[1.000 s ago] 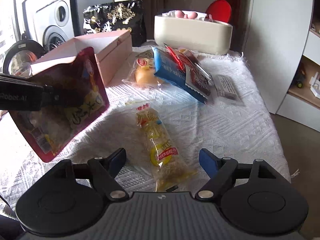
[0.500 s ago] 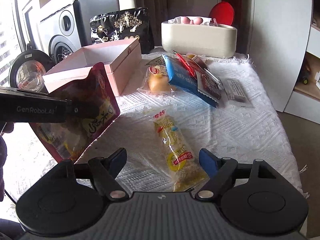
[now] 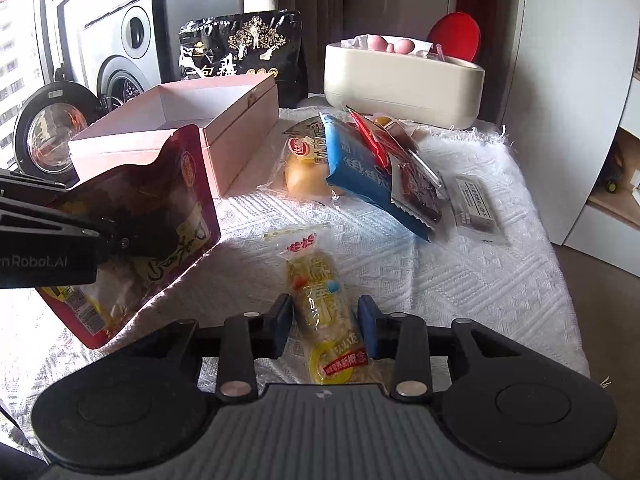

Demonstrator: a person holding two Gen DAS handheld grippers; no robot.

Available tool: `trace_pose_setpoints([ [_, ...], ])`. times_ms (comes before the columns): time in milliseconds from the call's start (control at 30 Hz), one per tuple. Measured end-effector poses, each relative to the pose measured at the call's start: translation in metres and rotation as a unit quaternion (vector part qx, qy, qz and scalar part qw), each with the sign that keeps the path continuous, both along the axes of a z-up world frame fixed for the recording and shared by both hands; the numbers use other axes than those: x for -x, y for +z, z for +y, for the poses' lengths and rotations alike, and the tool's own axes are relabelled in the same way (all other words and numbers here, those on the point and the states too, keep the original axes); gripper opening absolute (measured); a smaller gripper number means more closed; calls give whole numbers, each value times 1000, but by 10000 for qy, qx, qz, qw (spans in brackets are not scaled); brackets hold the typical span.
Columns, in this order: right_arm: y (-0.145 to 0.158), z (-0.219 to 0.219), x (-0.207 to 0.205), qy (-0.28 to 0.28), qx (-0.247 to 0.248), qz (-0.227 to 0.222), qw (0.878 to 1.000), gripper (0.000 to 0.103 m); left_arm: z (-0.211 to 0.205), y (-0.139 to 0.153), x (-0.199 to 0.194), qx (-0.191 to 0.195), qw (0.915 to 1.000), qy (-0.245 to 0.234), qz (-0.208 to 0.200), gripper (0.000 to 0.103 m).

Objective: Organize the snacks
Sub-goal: 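Lift the bread stick with the right gripper and carry it toward the pink box, then lower both snacks into the pink box and open both grippers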

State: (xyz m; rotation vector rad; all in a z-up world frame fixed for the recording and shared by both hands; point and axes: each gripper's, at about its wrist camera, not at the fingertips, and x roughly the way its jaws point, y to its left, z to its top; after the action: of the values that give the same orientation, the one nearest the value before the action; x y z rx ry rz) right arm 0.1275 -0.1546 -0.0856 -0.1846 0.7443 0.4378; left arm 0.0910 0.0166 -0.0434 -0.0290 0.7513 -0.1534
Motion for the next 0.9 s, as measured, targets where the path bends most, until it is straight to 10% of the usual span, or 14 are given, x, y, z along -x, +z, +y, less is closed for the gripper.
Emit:
trace_pose_setpoints([
  [300, 49, -4, 26, 211, -327, -240, 9990, 28, 13, 27, 39, 297, 9986, -90, -419, 25],
  [567, 135, 35, 22, 1019, -866, -664, 9888, 27, 76, 110, 56, 740, 9865, 311, -1424, 24],
  [700, 180, 64, -14, 1138, -1144, -923, 9826, 27, 107, 141, 26, 728, 9791, 571, -1812, 25],
  [900, 167, 126, -90, 1138, -905, -437, 9884, 27, 148, 103, -67, 1059, 9843, 848, -1131, 25],
])
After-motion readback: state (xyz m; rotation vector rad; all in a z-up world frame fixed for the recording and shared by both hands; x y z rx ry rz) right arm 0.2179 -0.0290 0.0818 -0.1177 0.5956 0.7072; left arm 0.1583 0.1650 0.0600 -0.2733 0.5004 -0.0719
